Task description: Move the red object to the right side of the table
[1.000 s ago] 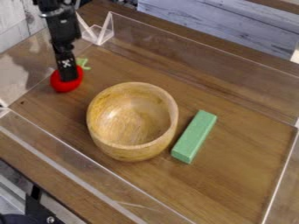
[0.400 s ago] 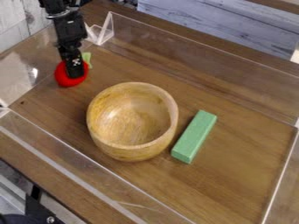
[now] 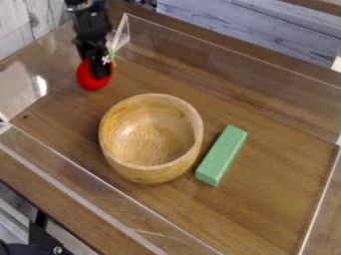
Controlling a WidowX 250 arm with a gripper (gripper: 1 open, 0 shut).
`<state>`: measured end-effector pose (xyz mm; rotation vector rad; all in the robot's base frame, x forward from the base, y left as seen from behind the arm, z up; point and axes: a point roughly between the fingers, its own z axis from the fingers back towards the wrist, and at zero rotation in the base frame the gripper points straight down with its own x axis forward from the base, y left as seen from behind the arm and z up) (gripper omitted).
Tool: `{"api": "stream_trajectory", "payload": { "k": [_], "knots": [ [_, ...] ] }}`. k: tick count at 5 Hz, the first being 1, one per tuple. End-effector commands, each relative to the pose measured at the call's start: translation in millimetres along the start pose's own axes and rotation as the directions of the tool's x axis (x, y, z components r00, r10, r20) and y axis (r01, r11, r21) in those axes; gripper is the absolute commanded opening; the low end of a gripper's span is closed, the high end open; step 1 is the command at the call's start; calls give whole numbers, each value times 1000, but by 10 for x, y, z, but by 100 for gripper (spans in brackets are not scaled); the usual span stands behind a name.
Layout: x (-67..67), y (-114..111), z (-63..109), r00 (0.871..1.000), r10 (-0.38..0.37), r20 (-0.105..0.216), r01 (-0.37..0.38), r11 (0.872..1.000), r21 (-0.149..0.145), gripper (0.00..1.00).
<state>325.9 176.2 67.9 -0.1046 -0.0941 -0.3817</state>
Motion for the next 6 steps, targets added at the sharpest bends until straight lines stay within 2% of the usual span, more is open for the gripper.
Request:
{"api": "stream_trajectory", "payload": {
  "k": [1, 2, 3, 4, 5, 6],
  "knots": [
    [251, -69, 591, 997, -24, 78, 19, 998, 66, 0],
    [483, -213, 825, 994, -49, 96, 44, 998, 49, 0],
    [709, -416, 918, 988, -122, 98, 119, 992, 36, 0],
    [791, -575, 835, 971, -220, 91, 219, 976, 21, 0],
    [819, -745, 705, 946, -315, 78, 315, 949, 6, 0],
    [876, -918, 498, 934, -348, 79, 350, 937, -7, 0]
  ]
}}
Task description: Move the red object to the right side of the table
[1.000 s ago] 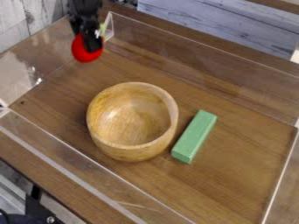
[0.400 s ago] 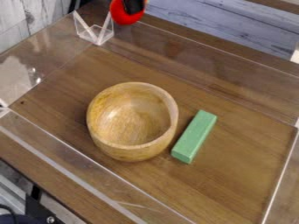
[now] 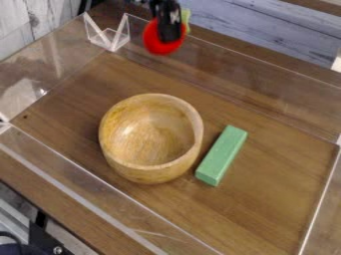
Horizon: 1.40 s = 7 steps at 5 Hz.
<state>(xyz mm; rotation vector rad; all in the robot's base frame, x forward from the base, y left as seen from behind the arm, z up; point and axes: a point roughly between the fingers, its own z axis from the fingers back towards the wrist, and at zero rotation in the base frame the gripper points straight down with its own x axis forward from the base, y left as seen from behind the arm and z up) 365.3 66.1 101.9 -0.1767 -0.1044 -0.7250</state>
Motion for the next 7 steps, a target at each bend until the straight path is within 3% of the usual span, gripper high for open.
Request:
{"api": "stream_trajectory", "payload": {
  "k": [1, 3, 4, 5, 7],
  "knots": [
    [155, -86, 143, 997, -33, 65, 29, 998, 64, 0],
    [310, -229, 185, 995, -72, 75, 69, 996, 48, 0],
    [375, -283, 75, 995, -53, 79, 49, 998, 45, 100],
    [393, -341, -61, 996, -44, 83, 41, 998, 37, 100],
    [383, -381, -202, 988, -136, 75, 137, 991, 1, 100]
  ]
}}
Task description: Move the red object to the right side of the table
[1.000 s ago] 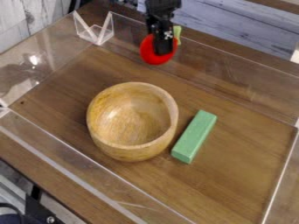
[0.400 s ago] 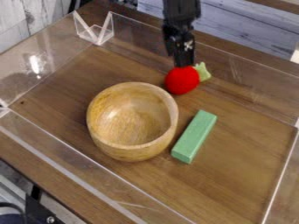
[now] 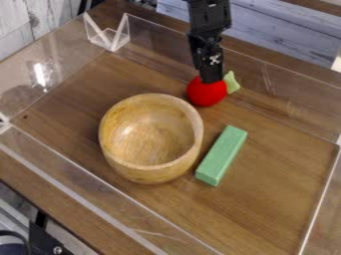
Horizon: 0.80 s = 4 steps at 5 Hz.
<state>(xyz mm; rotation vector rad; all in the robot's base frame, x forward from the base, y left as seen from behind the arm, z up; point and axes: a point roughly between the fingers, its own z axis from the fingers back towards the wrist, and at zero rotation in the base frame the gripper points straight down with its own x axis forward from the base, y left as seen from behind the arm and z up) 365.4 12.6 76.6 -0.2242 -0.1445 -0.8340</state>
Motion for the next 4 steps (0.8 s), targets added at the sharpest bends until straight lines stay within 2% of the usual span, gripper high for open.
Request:
{"api": "stream_trajectory", "payload": {
  "k": [1, 2, 4],
  "knots": [
    [-28, 60, 23, 998, -51, 27, 51, 999, 18, 100],
    [-132, 139, -96, 997, -76, 27, 76, 997, 2, 100],
    [-100, 220, -65, 998, -55, 36, 56, 998, -12, 100]
  ]
}}
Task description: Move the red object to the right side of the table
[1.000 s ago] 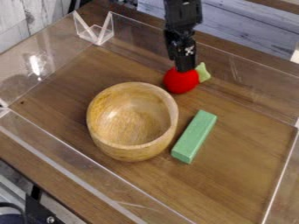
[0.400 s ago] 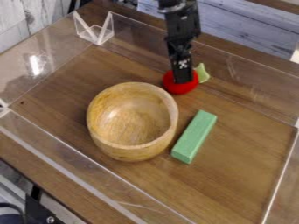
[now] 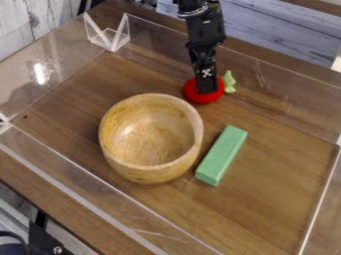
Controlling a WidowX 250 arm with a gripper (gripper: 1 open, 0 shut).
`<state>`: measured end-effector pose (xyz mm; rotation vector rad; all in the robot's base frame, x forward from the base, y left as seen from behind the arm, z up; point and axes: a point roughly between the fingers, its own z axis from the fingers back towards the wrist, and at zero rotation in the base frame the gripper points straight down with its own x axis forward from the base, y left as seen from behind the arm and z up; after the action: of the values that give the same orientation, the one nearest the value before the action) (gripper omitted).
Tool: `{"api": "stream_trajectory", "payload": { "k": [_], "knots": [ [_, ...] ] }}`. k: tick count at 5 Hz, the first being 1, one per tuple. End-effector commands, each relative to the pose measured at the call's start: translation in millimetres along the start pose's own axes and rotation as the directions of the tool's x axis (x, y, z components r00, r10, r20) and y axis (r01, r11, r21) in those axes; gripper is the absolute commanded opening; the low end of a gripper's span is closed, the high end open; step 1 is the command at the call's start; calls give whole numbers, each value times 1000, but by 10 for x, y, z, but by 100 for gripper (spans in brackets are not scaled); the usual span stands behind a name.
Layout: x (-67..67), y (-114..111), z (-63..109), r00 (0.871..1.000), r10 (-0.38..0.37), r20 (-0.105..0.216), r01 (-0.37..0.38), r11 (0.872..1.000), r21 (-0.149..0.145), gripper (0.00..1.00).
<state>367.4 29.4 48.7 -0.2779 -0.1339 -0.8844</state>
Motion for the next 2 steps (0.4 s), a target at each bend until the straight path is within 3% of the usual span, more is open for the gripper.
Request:
{"api": "stream_trajectory", "payload": {
  "k": [1, 2],
  "knots": [
    [163, -29, 179, 1000, -15, 20, 14, 999, 39, 0],
    [284, -113, 213, 1000, -20, 10, 20, 999, 36, 0]
  ]
}}
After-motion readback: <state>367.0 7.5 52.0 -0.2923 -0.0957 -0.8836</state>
